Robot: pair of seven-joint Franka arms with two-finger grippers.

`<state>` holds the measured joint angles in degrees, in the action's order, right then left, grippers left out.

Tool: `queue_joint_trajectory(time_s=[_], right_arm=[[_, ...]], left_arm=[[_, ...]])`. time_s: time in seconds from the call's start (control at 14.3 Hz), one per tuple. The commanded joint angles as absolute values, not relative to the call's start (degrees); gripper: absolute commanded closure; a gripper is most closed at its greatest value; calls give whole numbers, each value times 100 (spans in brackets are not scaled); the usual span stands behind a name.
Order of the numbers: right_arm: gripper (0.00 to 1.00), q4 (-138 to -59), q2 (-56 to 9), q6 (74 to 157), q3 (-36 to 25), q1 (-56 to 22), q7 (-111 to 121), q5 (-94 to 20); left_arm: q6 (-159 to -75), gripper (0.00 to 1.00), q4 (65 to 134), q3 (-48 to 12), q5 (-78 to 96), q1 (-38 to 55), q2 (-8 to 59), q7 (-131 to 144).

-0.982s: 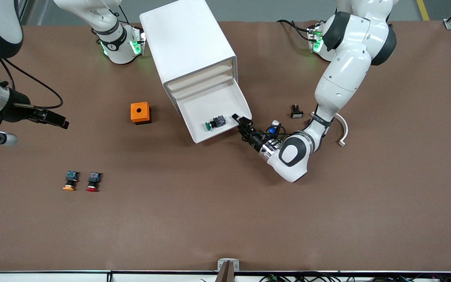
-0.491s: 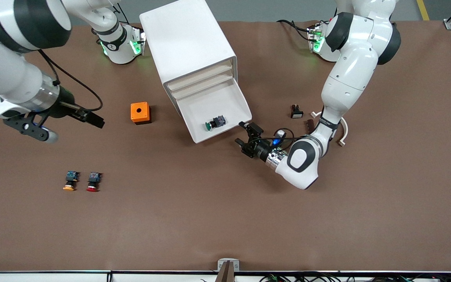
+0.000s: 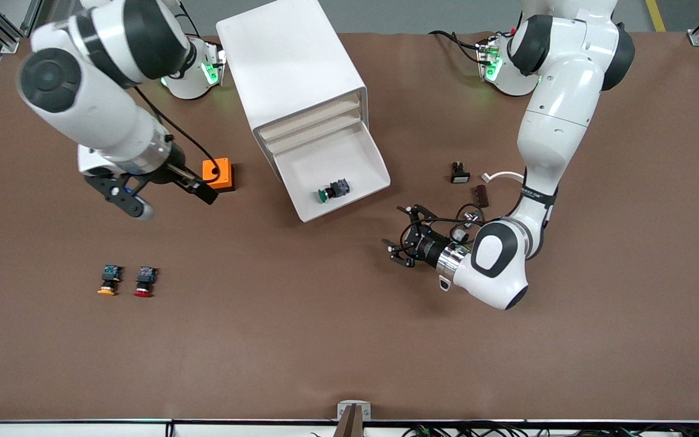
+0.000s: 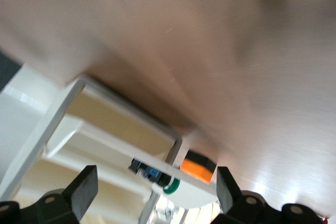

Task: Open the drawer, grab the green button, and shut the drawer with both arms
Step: 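Move the right gripper over the open drawer toward the green button, then lower the right gripper and grasp the green push button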

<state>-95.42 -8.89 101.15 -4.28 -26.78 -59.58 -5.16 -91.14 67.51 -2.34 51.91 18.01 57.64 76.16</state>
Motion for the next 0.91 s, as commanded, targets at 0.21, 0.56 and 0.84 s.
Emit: queue_joint_trajectory(time_s=[0.21, 0.56, 0.84], right_arm=[[0, -9633, -1458, 10818, -492, -3532, -7565, -396], [0, -9633, -1880, 11276, -492, -4077, -8559, -290], [0, -9633, -2267, 11689, -492, -4525, -9402, -132]], left_arm=[[-9974, 1, 6680, -97, 3782, 2013, 5108, 6514], [-10318, 1, 6680, -114, 2823, 2074, 4712, 6206], [-10476, 1, 6688, -123, 2392, 2074, 4483, 6100]])
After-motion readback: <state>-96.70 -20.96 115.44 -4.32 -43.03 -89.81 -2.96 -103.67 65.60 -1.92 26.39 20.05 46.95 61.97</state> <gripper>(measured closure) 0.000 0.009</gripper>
